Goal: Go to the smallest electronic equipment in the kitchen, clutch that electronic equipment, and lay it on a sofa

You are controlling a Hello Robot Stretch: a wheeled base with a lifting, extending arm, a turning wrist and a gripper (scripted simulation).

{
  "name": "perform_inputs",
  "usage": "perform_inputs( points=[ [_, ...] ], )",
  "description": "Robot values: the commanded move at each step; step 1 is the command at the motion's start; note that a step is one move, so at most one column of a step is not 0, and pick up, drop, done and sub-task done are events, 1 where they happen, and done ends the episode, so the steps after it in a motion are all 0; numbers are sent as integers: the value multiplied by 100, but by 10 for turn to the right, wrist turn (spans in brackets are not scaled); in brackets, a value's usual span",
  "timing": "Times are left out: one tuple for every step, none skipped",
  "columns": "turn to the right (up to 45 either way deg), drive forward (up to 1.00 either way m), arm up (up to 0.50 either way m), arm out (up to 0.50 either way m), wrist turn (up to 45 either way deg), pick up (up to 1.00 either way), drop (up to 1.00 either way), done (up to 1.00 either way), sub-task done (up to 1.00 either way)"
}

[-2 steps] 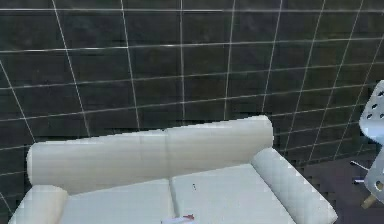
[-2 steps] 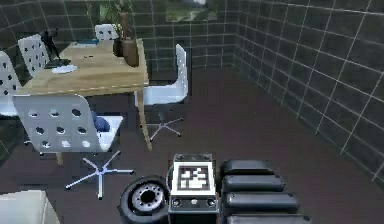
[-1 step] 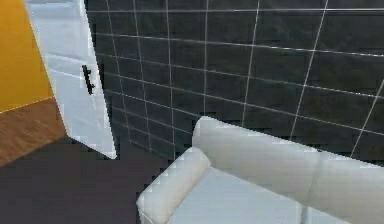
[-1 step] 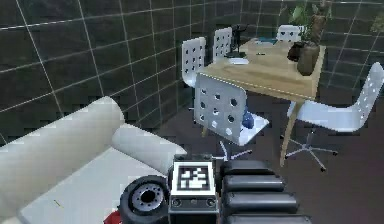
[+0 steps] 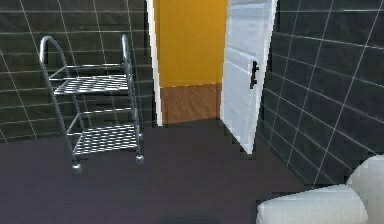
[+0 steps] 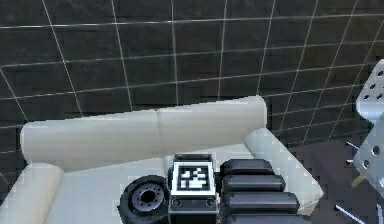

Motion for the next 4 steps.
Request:
perform_inputs(
  points=[
    [-30,0,0,0,0,0,0,0,0],
    [0,0,0,48,0,0,0,0,0],
    [0,0,0,0,450,0,0,0,0],
    [0,0,0,0,450,0,0,0,0]
  ],
)
